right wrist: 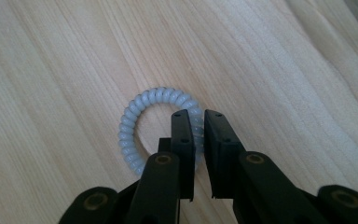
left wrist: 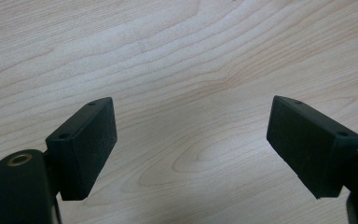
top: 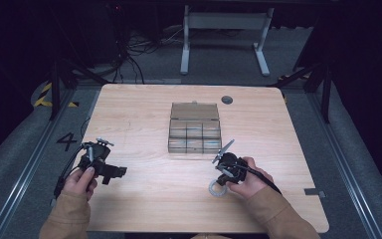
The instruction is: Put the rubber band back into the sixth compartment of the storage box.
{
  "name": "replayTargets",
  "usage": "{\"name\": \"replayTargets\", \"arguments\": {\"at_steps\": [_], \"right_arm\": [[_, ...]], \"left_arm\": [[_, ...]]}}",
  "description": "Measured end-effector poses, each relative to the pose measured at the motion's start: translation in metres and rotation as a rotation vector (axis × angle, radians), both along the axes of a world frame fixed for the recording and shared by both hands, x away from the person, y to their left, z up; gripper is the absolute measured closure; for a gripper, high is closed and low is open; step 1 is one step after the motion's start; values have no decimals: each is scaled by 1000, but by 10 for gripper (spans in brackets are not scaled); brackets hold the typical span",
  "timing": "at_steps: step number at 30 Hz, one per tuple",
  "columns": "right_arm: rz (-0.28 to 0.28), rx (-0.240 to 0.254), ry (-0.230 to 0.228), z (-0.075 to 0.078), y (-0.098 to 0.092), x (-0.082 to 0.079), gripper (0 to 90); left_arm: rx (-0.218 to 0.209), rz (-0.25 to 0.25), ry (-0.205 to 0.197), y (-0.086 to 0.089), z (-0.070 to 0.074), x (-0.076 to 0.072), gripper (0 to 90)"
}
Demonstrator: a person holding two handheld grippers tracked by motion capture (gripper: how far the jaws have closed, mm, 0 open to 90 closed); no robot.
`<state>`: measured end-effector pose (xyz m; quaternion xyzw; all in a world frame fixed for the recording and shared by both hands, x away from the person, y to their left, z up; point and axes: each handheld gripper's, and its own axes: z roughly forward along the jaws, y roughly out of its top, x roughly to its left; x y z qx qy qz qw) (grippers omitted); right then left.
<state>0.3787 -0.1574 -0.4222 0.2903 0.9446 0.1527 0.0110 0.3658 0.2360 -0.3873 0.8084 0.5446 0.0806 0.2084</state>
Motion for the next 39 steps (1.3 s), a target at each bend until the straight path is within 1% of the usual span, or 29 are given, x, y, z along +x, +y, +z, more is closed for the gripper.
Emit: {"name": "replayTargets", "arguments": {"at_steps": [5,12,19,21,24,27,31,37,39], "right_arm": [[-3,22,-5,8,-1,0,829],[0,65,-15,23,-3,0,829],[18,77,-33,41,-3,7,829],[10,83,-32,45,-3,9,829],[8,91,-34,50,-5,12,829],[9,93,-49,55,-6,14,830],[6,103,-59,61,-8,17,830],[-2,121,-67,67,-10,21,830],[-2,119,-70,68,-11,23,830]], "left_arm": [[1,-2,2,0,0,0,166],[1,1,2,0,-1,1,166],[1,-4,4,1,-1,1,166],[-1,1,3,1,-1,1,166],[-2,0,5,1,-1,1,166],[-2,1,3,1,-1,1,166],[-2,1,3,1,-1,1,166],[1,0,3,1,-1,1,166],[0,-6,4,1,-1,1,166]]}}
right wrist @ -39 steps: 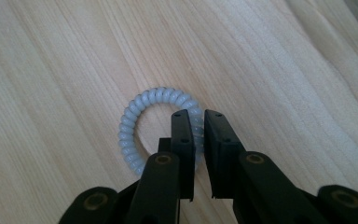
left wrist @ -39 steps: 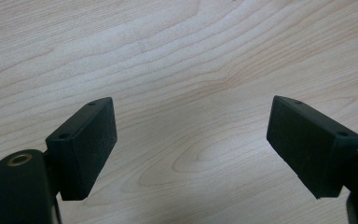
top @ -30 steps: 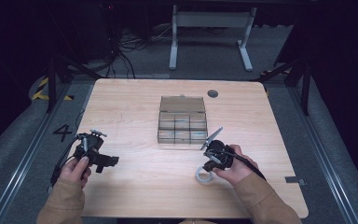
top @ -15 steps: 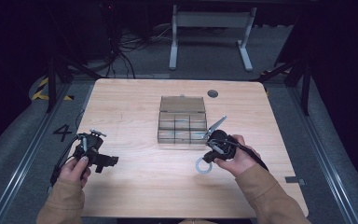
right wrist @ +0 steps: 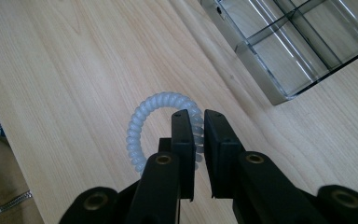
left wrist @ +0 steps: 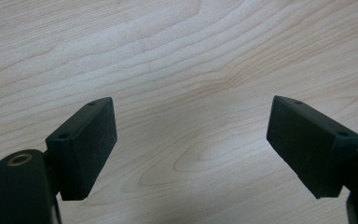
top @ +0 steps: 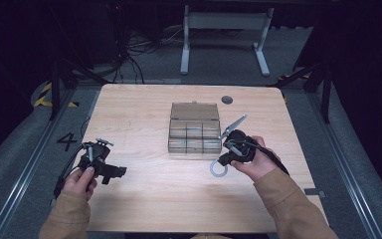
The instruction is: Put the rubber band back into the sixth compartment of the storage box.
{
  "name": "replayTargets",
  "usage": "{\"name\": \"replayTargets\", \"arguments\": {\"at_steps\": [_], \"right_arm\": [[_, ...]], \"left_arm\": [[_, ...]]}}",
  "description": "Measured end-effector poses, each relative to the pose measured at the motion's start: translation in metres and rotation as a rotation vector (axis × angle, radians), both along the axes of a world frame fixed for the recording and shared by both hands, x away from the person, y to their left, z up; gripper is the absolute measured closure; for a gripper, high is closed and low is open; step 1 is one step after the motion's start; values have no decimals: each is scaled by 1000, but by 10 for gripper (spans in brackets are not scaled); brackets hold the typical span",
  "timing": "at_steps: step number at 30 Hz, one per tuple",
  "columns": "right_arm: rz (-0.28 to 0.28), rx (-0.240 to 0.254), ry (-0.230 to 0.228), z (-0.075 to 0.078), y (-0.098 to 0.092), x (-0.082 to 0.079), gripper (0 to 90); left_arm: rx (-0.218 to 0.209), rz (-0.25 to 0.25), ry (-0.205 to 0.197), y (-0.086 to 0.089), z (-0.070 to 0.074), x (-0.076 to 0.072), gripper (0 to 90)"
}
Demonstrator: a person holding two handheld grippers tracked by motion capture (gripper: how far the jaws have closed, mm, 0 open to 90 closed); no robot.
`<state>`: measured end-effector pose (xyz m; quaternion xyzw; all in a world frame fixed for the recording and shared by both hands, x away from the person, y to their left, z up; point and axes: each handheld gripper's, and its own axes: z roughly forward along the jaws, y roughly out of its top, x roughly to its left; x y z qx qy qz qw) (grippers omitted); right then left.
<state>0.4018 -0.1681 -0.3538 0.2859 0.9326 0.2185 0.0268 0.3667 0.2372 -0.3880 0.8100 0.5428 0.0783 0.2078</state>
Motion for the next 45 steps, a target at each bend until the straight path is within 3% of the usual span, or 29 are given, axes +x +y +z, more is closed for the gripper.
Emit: {"name": "replayTargets", "arguments": {"at_steps": [22,33,45], "right_arm": [[-20,-17,-27,14,-1,25,829],[-58,-22,-46,17,-6,55,829],[-93,14,-59,18,-8,82,829]], "left_arm": [[-11,8,4,1,0,0,166],[-11,7,4,2,0,0,166],[-15,11,4,3,0,0,166]]}}
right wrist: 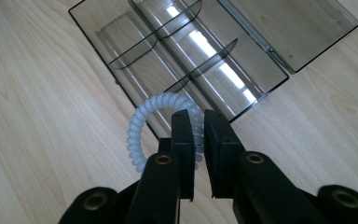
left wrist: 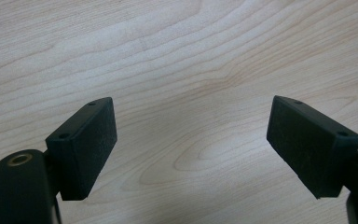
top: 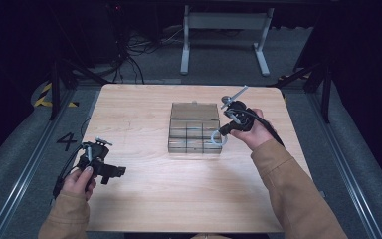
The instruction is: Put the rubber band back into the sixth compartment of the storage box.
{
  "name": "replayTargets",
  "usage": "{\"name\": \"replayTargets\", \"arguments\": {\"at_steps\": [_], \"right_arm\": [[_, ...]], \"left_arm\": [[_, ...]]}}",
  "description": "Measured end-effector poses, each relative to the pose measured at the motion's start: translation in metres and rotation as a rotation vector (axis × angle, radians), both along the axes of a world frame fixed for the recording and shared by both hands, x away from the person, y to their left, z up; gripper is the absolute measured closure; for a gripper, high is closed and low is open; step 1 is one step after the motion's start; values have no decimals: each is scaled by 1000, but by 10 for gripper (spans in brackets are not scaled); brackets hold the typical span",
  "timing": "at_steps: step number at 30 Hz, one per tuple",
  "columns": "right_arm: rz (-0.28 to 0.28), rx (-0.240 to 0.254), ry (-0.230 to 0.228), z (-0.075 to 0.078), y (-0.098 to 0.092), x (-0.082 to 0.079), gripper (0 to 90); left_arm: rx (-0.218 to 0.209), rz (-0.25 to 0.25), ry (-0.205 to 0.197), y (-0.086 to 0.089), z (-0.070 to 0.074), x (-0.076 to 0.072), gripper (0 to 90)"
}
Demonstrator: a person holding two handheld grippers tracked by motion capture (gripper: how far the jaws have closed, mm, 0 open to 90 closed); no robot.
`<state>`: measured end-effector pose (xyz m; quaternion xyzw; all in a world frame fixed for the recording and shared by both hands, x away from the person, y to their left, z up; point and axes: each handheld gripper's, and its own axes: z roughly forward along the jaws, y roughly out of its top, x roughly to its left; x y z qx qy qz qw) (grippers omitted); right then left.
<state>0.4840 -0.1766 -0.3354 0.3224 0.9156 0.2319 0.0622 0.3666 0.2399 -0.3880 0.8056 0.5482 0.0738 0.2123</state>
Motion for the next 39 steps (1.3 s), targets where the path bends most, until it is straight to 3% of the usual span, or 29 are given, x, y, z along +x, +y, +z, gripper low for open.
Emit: {"name": "replayTargets", "arguments": {"at_steps": [21,26,39], "right_arm": [[-49,-6,9,-13,6,23,829],[-42,-34,6,-21,14,27,829],[-51,-55,13,-39,24,29,829]], "left_arm": [[-1,-1,1,0,0,0,166],[-1,-1,3,0,0,0,166],[-1,-3,3,0,-1,0,166]]}}
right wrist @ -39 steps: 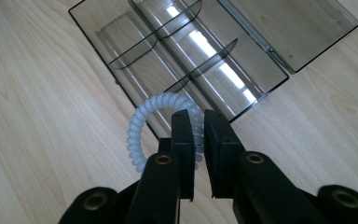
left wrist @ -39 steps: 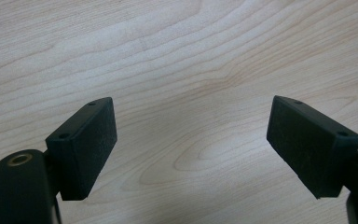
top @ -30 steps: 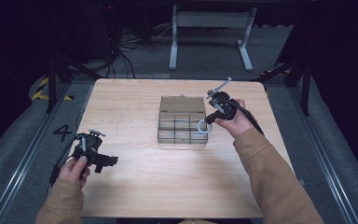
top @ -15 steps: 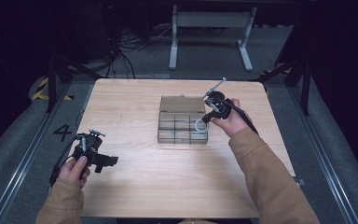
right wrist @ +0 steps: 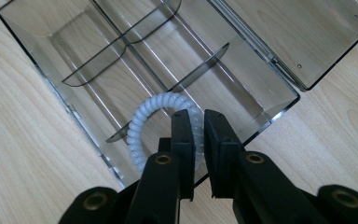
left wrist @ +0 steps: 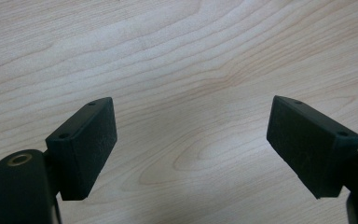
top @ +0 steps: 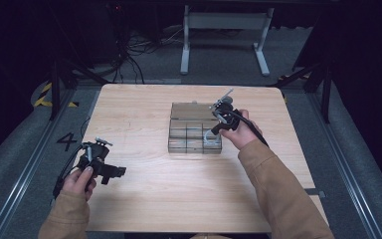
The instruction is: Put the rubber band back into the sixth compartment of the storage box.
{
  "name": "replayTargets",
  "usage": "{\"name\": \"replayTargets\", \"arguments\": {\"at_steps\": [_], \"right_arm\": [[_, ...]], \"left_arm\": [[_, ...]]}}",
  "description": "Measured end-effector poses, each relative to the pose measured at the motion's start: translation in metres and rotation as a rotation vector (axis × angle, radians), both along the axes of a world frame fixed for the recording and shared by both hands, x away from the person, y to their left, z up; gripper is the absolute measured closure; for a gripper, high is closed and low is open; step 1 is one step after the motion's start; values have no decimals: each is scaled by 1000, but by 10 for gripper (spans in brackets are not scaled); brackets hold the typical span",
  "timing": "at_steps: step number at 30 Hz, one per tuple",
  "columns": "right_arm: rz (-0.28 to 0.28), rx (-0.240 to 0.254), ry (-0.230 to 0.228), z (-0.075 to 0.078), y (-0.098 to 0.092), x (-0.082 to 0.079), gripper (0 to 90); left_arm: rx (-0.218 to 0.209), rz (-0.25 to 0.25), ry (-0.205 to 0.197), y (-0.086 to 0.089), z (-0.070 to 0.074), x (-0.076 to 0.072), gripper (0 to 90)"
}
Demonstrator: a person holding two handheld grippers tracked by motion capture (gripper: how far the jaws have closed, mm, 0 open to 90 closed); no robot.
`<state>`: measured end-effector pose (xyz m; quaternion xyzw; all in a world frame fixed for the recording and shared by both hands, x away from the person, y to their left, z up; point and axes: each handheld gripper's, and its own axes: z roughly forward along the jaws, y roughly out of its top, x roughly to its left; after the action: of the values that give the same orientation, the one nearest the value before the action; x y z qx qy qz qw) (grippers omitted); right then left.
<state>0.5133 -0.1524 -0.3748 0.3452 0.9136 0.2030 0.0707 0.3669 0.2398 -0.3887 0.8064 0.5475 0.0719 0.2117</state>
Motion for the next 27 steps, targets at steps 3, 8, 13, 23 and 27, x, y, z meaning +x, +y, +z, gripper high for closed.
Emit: {"name": "replayTargets", "arguments": {"at_steps": [3,8,13,23,27], "right_arm": [[6,-8,3,-2,0,1,829],[12,-33,-3,-6,4,0,829],[18,-46,3,-10,6,0,829],[21,-71,15,-15,8,-1,829],[24,-77,18,-18,9,-2,828]], "left_arm": [[2,0,0,0,0,0,166],[3,-1,0,0,0,0,166],[4,-5,2,0,0,0,166],[3,-2,1,-1,0,0,166],[3,-3,2,-1,0,0,166]]}}
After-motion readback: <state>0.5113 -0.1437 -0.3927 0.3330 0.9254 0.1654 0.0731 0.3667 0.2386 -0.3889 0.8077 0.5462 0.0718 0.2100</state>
